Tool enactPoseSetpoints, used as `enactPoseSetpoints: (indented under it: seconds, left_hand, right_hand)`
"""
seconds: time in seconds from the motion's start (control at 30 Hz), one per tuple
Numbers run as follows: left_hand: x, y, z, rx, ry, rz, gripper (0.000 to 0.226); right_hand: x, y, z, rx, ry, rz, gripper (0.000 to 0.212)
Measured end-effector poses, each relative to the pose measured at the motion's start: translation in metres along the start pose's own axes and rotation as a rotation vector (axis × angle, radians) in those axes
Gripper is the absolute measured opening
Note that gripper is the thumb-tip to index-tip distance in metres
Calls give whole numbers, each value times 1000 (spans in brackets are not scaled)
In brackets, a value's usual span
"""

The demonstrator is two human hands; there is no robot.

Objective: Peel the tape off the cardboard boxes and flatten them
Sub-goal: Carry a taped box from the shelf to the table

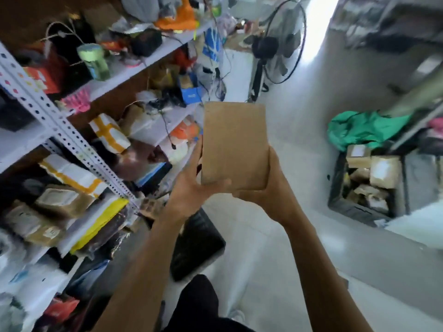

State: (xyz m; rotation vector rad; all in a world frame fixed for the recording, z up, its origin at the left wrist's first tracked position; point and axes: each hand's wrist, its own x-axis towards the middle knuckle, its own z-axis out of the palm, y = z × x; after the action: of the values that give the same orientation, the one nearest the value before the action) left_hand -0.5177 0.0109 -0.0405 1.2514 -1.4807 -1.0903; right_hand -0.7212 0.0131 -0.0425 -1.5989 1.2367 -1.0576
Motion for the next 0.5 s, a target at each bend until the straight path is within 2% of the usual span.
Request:
enactPoseSetpoints:
  seconds: [0.1,0.2,0.37,0.5]
  left_hand:
    - [27,7,57,-6,-139,22,107]
    - [55,13,118,-35,-269,60,90]
    - [106,30,238,-102,-435,85,87]
    - [143,52,332,-82,-639,153,88]
  right_hand:
    - [-24,11,-52,29,173,47,104]
    - [-38,24,-101,-25,339,98,102]
    - [-53,47,-194,-61,549,146,112]
    - [-67,59,-268,-137,741,179,105]
